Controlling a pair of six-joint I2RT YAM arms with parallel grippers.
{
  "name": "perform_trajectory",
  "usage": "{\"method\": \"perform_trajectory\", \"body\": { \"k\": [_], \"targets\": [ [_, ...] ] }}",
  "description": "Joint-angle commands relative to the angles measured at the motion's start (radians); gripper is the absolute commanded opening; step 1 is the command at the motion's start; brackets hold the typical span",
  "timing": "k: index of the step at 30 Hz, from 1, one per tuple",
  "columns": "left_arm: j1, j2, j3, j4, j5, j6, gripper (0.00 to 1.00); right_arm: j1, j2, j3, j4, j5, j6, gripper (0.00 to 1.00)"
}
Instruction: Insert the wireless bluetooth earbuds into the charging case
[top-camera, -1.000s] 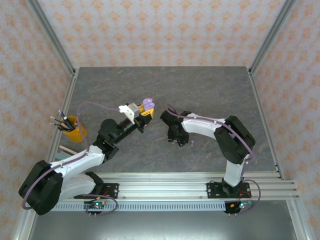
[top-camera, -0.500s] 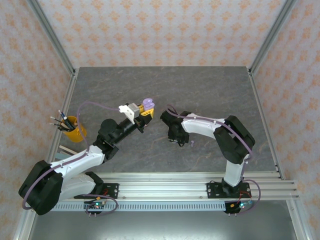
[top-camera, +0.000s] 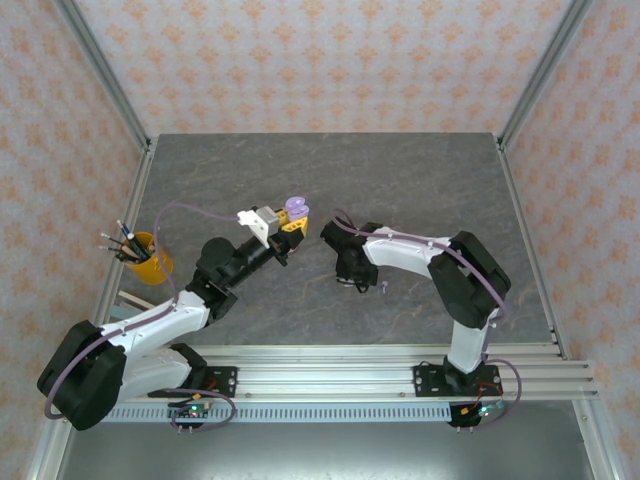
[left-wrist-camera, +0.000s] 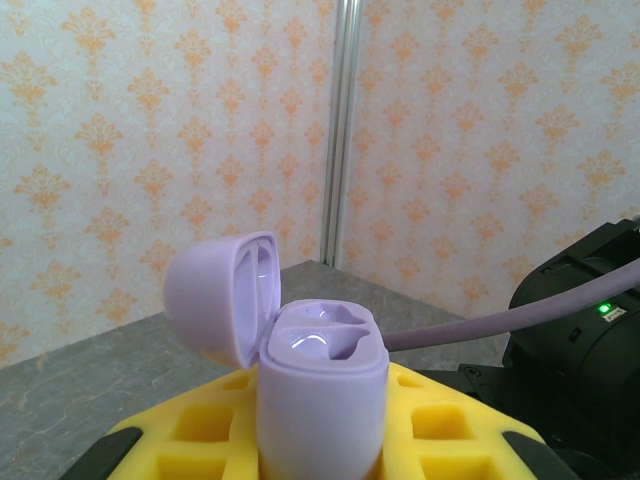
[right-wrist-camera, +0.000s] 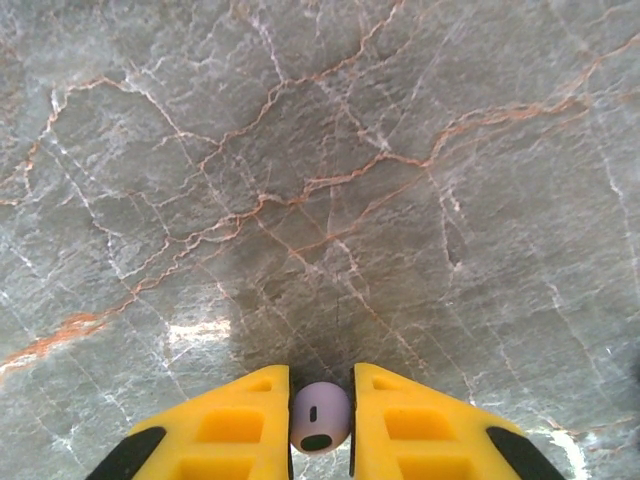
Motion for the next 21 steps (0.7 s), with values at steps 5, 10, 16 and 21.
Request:
{"method": "perform_trajectory", "body": {
  "k": [5,10,16,21],
  "targets": [
    [-0.008,-0.011,0.029,0.004,0.021,-0.01,0.0,0.005,-0.074,-0.035,-0.018,0.084,0.005,0.16],
    [-0.008,-0.011,0.034,-0.004,0.021,-0.011,0.0,0.003,-0.126,-0.049,-0.041,0.125,0.002,0.16],
    [-0.008,-0.008,0.041,-0.022,0.021,-0.005,0.0,-0.001,-0.205,-0.041,-0.085,0.182,-0.017,0.16],
    [-0.008,-0.003,0.052,-0.042,0.03,-0.001,0.0,-0.012,-0.297,0.004,-0.141,0.24,-0.069,0.15]
  ]
}}
